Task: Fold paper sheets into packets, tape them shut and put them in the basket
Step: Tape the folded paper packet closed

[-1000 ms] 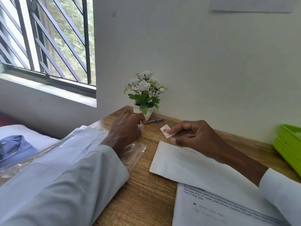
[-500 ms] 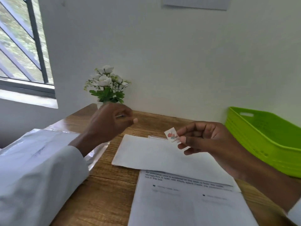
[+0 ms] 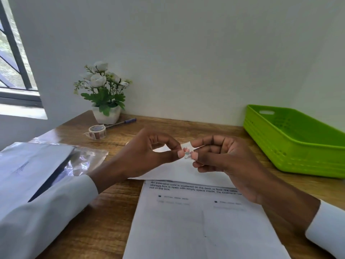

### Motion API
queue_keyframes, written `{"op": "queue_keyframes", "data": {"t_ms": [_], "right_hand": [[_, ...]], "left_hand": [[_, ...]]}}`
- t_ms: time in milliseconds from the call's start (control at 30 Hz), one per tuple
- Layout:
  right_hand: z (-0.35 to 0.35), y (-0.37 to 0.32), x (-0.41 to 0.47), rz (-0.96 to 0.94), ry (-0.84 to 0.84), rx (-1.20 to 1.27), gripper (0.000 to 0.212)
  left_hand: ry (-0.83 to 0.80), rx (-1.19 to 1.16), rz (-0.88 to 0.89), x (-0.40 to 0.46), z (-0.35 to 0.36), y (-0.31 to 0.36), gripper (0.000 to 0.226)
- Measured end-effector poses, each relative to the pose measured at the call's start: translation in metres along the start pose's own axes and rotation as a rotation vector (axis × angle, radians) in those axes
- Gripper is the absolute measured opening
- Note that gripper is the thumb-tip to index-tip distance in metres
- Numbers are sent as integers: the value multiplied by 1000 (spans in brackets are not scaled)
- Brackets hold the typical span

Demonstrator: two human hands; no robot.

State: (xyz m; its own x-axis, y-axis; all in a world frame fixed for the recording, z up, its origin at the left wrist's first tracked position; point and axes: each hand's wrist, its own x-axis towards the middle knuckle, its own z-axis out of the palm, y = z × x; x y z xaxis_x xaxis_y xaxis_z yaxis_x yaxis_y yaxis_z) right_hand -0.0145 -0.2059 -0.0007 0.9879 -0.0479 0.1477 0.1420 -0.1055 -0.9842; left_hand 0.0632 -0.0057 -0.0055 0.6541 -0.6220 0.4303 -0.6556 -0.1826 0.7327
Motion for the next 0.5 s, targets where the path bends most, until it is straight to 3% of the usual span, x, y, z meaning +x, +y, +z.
{"op": "queue_keyframes", "data": {"t_ms": [300,400,500], "right_hand": [[-9,-9,5,115,41,-66,30],[-38,-21,11,158,105,-43,42],[-66,-23,17,195,213,-49,41]], "left_hand": [[34,97,-37,6,2,-2,8],[15,195,-43,14,2,-2,12],[-40,297,-28,25,4,2,18]]}}
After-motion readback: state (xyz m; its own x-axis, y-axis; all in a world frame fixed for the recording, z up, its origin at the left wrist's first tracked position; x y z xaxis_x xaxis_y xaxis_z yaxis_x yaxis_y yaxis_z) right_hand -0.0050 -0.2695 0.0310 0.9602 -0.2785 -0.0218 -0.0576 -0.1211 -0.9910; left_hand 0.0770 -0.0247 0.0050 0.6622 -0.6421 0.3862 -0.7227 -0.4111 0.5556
